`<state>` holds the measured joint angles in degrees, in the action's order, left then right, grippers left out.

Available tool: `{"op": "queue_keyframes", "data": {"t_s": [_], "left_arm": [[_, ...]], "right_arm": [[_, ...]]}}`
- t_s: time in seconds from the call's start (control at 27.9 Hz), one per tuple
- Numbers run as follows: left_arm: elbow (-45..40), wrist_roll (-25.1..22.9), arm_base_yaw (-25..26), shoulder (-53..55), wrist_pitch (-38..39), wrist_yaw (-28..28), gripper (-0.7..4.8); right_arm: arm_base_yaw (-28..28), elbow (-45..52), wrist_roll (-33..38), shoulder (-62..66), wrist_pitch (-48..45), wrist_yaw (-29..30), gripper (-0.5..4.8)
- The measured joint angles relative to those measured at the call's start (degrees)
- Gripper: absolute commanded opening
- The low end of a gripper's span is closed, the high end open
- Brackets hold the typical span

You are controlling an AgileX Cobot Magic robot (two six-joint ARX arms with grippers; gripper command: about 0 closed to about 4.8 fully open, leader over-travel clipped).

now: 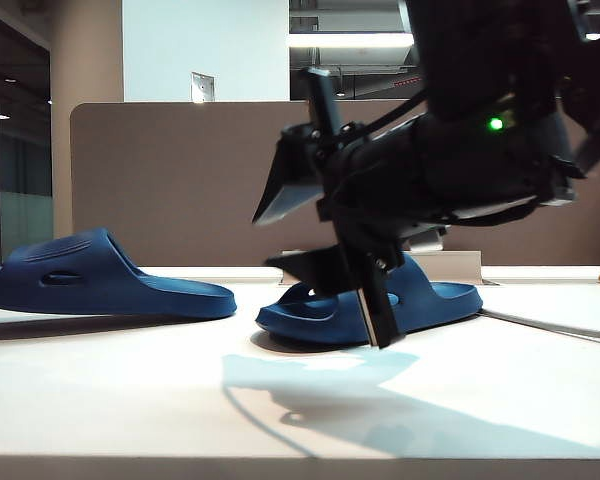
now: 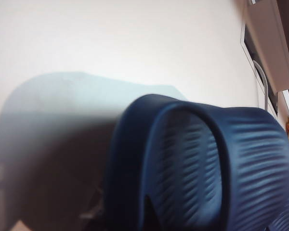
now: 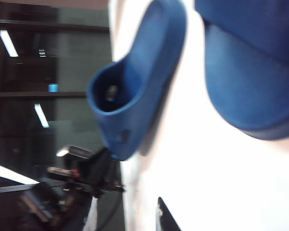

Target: Interlock the pair of blue slippers on the table with their fronts facing up.

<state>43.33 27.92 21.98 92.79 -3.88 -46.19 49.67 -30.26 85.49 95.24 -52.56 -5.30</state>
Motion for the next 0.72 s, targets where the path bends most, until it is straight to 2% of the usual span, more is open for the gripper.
{"op": "queue_keyframes", "data": {"t_s": [0.07, 0.14, 0.22, 0.36, 0.39, 0.5, 0.54, 0.57, 0.68, 0.72], "left_arm": [[0.0, 0.0, -0.4, 0.0, 0.0, 0.3, -0.06], [0.0, 0.0, -0.8, 0.0, -0.2, 0.4, -0.06], [0.0, 0.1, -1.0, 0.0, -0.6, 0.5, -0.06], [0.0, 0.2, -1.1, 0.0, -0.9, 0.5, -0.06], [0.0, 0.2, -1.1, 0.0, -1.0, 0.5, -0.06], [0.0, 0.2, -1.1, 0.0, -1.1, 0.5, -0.06], [0.0, 0.2, -1.1, 0.0, -1.1, 0.5, -0.06], [0.0, 0.2, -1.1, 0.0, -1.2, 0.5, -0.06], [0.0, 0.2, -1.1, 0.0, -1.5, 0.5, -0.06], [0.0, 0.2, -1.1, 0.0, -1.5, 0.5, -0.06]], "right_arm": [[1.0, -0.8, -0.5, 0.0, 3.8, -1.1, 1.56], [1.4, -2.2, -5.0, 0.0, 7.9, -2.3, 1.47], [1.4, -4.2, -14.2, 0.0, 12.4, -2.6, 1.47], [1.5, -5.0, -35.8, 0.0, 14.1, -2.3, 1.44], [1.5, -5.0, -39.2, 0.0, 14.2, -2.1, 1.44], [2.1, -5.0, -61.2, -0.3, 18.3, -0.3, 1.44], [2.4, -5.0, -64.7, -0.5, 19.7, -0.2, 1.44], [3.1, -5.0, -71.6, -1.2, 22.4, -0.1, 1.44], [4.6, -5.0, -78.7, -4.2, 25.9, -1.2, 1.44], [5.7, -5.0, -82.8, -5.4, 25.9, -4.6, 1.45]]}}
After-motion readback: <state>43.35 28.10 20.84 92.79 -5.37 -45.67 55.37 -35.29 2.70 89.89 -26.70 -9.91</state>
